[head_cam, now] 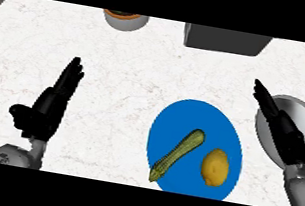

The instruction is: Pick the squash from the plate and place it in the pan

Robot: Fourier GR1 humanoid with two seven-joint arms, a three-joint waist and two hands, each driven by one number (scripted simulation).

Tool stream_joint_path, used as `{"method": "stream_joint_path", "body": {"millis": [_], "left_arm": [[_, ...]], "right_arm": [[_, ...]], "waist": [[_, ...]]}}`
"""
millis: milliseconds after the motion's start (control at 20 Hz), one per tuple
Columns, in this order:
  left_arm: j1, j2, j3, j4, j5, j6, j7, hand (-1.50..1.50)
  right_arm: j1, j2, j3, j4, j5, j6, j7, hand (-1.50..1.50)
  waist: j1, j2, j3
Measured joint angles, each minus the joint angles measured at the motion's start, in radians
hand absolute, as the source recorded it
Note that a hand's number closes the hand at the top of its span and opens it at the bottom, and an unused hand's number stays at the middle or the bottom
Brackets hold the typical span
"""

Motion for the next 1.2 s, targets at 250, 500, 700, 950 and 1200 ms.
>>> {"method": "stream_joint_path", "body": {"millis": [250, 500, 700, 950, 1200], "left_arm": [[0.018, -0.015, -0.011, -0.032, -0.018, -0.009, -0.035, 0.0], [0.055, -0.024, -0.012, -0.045, -0.002, -0.024, -0.068, 0.0], [0.074, -0.033, -0.025, -0.054, -0.001, -0.045, -0.089, 0.0], [0.087, -0.034, -0.019, -0.066, 0.005, -0.074, -0.103, 0.0], [0.061, -0.048, -0.016, -0.041, -0.003, -0.097, -0.11, 0.0]], "right_arm": [[0.065, 0.102, -0.04, -0.165, -0.024, -0.12, -0.03, 1.5], [0.224, 0.171, -0.083, -0.267, 0.062, -0.359, -0.027, -1.5], [0.476, 0.214, 0.006, -0.443, 0.165, -0.47, -0.079, -1.5], [0.694, 0.155, 0.079, -0.631, 0.335, -0.537, -0.039, -1.5], [0.69, 0.083, 0.113, -0.738, 0.491, -0.484, 0.195, -1.5]], "waist": [[0.012, -0.001, 0.007], [-0.025, -0.009, 0.006], [-0.015, -0.005, 0.007], [0.008, 0.001, 0.008], [0.03, 0.007, 0.007]]}}
